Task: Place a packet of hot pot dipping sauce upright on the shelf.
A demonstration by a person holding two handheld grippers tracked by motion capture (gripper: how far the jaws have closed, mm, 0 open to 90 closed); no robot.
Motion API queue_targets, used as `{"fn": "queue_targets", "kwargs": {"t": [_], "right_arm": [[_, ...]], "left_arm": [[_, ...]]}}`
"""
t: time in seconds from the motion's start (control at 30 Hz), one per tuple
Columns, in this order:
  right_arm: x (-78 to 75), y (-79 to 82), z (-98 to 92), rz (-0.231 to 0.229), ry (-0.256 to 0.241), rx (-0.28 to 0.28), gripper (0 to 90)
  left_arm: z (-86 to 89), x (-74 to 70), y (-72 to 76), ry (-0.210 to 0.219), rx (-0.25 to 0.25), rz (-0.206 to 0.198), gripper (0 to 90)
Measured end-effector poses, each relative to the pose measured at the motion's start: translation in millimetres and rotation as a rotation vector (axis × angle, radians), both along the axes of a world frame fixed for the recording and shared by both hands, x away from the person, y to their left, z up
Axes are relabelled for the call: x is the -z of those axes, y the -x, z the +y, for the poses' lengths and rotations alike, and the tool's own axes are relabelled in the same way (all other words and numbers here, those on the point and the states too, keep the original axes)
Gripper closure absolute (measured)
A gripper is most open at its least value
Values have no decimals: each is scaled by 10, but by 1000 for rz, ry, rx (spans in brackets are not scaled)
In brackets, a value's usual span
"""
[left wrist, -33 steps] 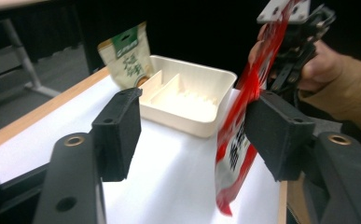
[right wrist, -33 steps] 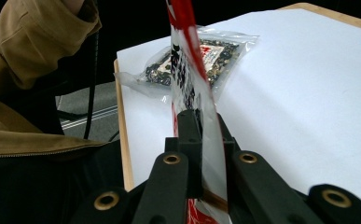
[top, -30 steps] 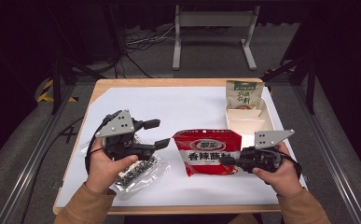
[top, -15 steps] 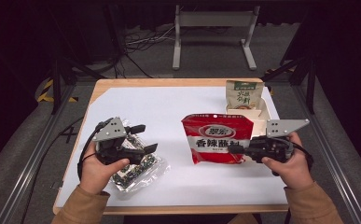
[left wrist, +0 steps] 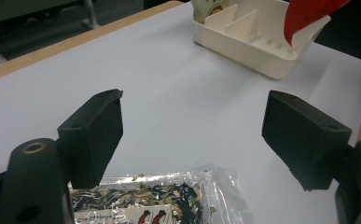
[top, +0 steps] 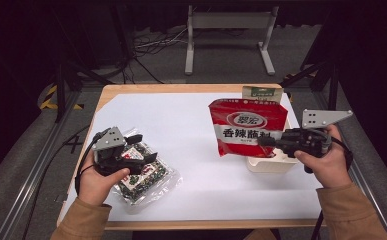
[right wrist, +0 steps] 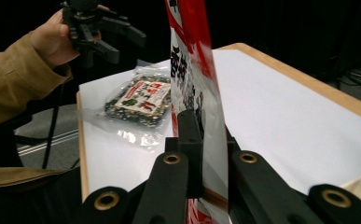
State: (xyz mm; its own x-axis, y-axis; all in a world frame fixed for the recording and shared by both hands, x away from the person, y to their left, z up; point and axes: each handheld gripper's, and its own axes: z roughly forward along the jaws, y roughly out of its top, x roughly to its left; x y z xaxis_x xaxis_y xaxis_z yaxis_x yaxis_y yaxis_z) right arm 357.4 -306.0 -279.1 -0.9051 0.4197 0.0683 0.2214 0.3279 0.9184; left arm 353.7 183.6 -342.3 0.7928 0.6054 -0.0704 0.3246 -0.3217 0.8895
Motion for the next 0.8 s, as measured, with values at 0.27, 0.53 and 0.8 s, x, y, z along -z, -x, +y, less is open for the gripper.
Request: {"fn": "queue_targets", "kwargs": {"t": [0.27,0.53,0.8], "right_arm": [[-109,-173,-175,-23,14,59,869],[-136,-326,-305,-34,26,109,869],[-125,-463,-484,-31,29,165,869]], "left_arm": [[31,28,-28,-11,-6,5,201],[143,64,-59,-17,-61,15,210],[181,97,-74,-1,-70,-2,210]]}}
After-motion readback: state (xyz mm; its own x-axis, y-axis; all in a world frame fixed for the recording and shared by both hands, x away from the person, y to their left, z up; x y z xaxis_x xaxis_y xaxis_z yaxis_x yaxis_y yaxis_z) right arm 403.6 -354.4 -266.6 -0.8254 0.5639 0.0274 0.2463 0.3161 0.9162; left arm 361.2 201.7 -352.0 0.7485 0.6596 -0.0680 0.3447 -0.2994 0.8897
